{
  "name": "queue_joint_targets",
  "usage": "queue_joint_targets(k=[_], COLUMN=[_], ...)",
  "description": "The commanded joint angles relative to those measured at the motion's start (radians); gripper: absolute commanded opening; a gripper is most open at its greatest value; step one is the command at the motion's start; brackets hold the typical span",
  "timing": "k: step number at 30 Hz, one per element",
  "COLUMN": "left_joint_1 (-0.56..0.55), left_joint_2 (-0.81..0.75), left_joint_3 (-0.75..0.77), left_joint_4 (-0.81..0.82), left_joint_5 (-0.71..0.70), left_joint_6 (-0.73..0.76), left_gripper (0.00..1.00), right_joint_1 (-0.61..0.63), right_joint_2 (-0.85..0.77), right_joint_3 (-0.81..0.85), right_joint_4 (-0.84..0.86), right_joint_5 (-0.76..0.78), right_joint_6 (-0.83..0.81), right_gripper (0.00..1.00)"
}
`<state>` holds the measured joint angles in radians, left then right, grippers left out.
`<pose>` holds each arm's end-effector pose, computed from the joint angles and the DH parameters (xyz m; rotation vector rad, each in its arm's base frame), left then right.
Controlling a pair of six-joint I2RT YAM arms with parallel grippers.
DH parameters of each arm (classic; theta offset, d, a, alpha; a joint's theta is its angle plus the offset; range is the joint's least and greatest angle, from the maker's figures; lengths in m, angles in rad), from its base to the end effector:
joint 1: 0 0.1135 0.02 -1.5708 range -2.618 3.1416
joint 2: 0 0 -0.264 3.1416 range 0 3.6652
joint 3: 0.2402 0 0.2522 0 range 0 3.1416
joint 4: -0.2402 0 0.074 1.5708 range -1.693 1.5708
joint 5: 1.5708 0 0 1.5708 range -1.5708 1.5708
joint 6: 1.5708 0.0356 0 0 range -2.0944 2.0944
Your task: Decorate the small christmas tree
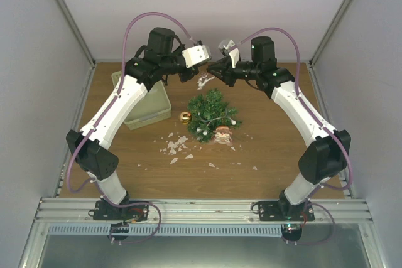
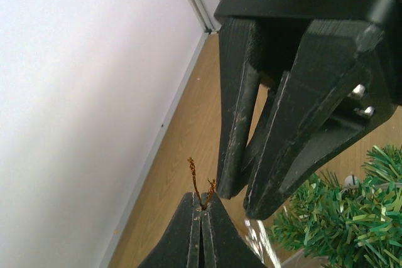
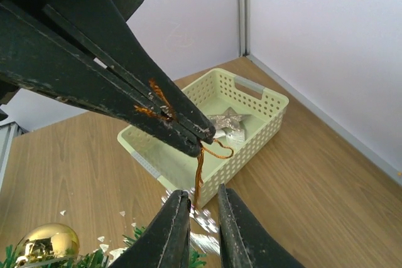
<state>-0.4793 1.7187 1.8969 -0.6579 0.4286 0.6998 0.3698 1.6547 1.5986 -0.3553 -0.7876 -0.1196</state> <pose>0.3337 -0.1901 0.4280 1.3311 1.5149 -0.2990 0.3460 0.1612 0.3831 -0.9619 1.7183 0.9386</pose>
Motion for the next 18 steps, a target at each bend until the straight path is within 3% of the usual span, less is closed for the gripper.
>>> queue_joint_targets(k=[1, 18], left_joint_1=[-0.016, -0.022], left_joint_2=[0.006, 0.002], left_joint_3=[0.033, 0.026], left_joint_4=[0.033, 0.030], left_joint_5=[0.002, -0.010], left_joint_6=[-0.008, 0.001], left_gripper=[0.00, 0.00], right_joint_1=[0.016, 0.018], right_joint_2=[0.027, 0.040], right_joint_3=[0.023, 0.043], right_joint_4=[0.032, 0.019], right_joint_5=[-0.020, -0.018], right_joint_6=[0.012, 0.007], right_gripper=[0.16, 0.09])
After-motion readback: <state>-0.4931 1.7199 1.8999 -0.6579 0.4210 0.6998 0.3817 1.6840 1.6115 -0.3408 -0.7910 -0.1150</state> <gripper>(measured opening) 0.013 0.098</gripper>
